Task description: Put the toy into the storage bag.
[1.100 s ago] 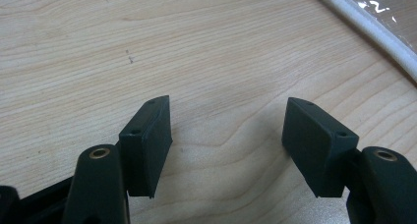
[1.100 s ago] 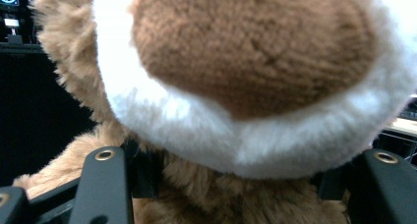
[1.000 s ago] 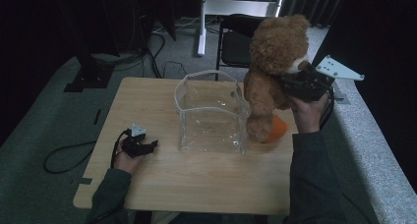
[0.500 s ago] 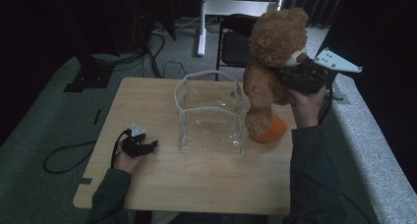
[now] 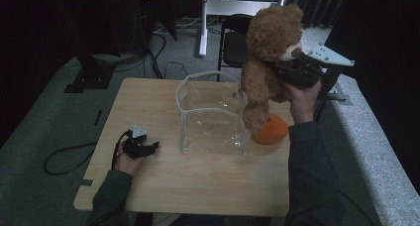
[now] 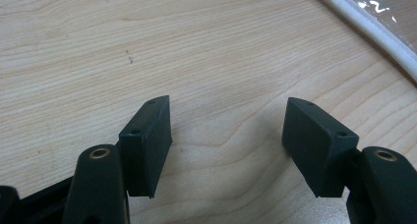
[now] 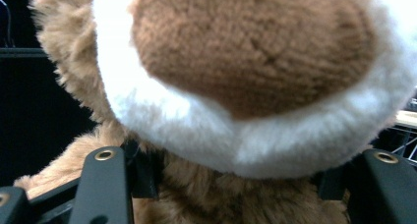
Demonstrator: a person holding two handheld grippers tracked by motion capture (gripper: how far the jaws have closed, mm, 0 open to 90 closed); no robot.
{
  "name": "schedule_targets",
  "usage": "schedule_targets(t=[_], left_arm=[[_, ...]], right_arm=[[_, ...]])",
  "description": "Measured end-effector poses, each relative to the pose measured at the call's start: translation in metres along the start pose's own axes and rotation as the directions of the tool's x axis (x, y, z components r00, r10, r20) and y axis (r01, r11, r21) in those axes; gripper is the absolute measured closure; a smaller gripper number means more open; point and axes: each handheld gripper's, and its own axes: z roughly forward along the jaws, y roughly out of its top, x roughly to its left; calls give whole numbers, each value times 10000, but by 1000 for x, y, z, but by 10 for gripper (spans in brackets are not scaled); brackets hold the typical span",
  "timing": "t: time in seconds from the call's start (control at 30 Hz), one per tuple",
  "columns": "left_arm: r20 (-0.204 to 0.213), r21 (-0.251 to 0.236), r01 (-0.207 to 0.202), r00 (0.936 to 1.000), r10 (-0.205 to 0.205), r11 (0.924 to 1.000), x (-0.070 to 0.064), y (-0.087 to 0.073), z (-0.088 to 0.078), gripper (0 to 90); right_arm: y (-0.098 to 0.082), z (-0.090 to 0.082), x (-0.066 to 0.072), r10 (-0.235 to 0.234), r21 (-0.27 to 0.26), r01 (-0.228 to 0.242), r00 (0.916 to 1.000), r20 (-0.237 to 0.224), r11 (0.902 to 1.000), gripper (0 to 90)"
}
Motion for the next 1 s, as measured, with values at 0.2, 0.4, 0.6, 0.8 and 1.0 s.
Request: schedule_targets(t=[0.2,0.4,0.6,0.8,1.0], left_arm=[[-2,-2,2,10000,-2,10000,0,0,0,362],[0,-3,3,10000,-3,10000,0,0,0,362],[0,-4,5,10000,-5,10000,0,0,0,362],[-1,-3,3,10000,-3,10000,0,0,0,362],[-7,-3,10,10000,-10,10000,0,0,0,362]], right_arm=[[-1,6,-4,147,9,-147,9998,97,9999,359],[-2,13,-9,186,84,-187,9998,110,9998,359],[-1,20,-11,310,104,-313,9993,199,9995,358],[0,26,-15,493,76,-495,9986,215,9987,359],[2,32,-17,480,70,-483,9983,339,9988,359]])
